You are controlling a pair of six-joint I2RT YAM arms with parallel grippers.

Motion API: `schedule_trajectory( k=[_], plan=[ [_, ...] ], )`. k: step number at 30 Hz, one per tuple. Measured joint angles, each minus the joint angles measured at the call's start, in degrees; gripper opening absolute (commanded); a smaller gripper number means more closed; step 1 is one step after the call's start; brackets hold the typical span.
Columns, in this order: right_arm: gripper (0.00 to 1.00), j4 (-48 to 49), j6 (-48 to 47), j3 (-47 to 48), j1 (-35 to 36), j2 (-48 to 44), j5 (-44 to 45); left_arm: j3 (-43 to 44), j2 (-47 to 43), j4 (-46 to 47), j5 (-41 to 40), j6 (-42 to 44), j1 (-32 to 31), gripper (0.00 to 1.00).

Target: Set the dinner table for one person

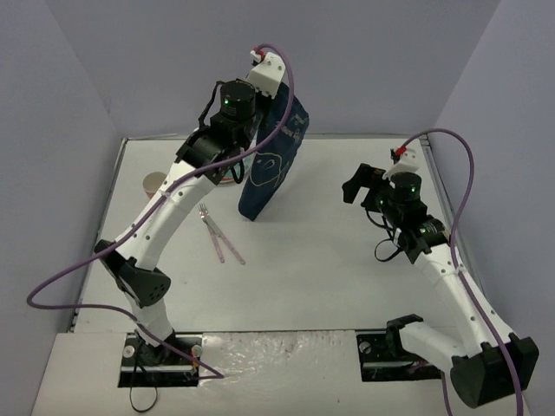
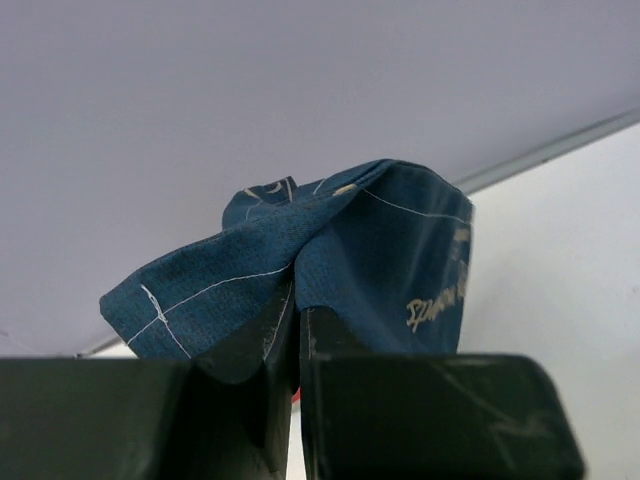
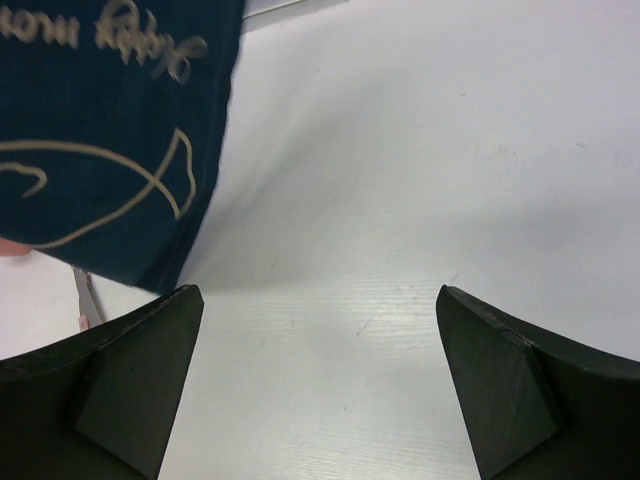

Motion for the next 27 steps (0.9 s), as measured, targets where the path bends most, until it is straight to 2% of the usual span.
schedule_trajectory(
  k=[2, 5, 8, 10, 15, 17, 19, 22, 27],
  plan=[
    [1.0, -0.8, -0.61, 0.01, -0.02, -1.83, 1.25, 0.23, -1.26, 1.48, -0.4, 2.09, -0.48, 0.0],
    [1.0, -1.47, -1.42, -0.26, -0.02, -4.12, 2.8, -5.01, -5.34, 4.13, -0.55, 5.46, -2.62, 0.0],
    [1.0, -1.31, -2.03, -1.7, -0.04, -5.25, 3.45, -13.09, -9.16, 6.6, -0.43, 7.98, -6.53, 0.09],
    [1.0, -1.55, -2.19, -3.48, -0.07, -5.49, 3.53, -19.36, -10.52, 8.05, -0.29, 8.4, -9.54, 0.28],
    [1.0, -2.65, -2.24, -7.71, -0.17, -6.0, 3.51, -33.28, -8.62, 9.27, 0.56, 5.29, -17.12, 0.58],
    [1.0, -2.97, -2.24, -8.86, -0.38, -6.8, 3.53, -36.76, -6.67, 8.89, 0.85, 3.38, -19.99, 0.79],
    [1.0, -3.18, -2.23, -9.45, -0.64, -7.7, 3.52, -38.88, -5.34, 8.14, 1.4, 1.16, -22.45, 0.89],
    [1.0, -3.15, -2.25, -9.55, -0.96, -8.92, 3.5, -39.58, -5.91, 7.25, 2.73, -2.83, -24.65, 0.97],
    [1.0, -3.05, -2.35, -9.54, -1.2, -8.06, 2.26, -39.26, -11.18, 7.16, 2.16, -7.93, -23.73, 0.97]
  ],
)
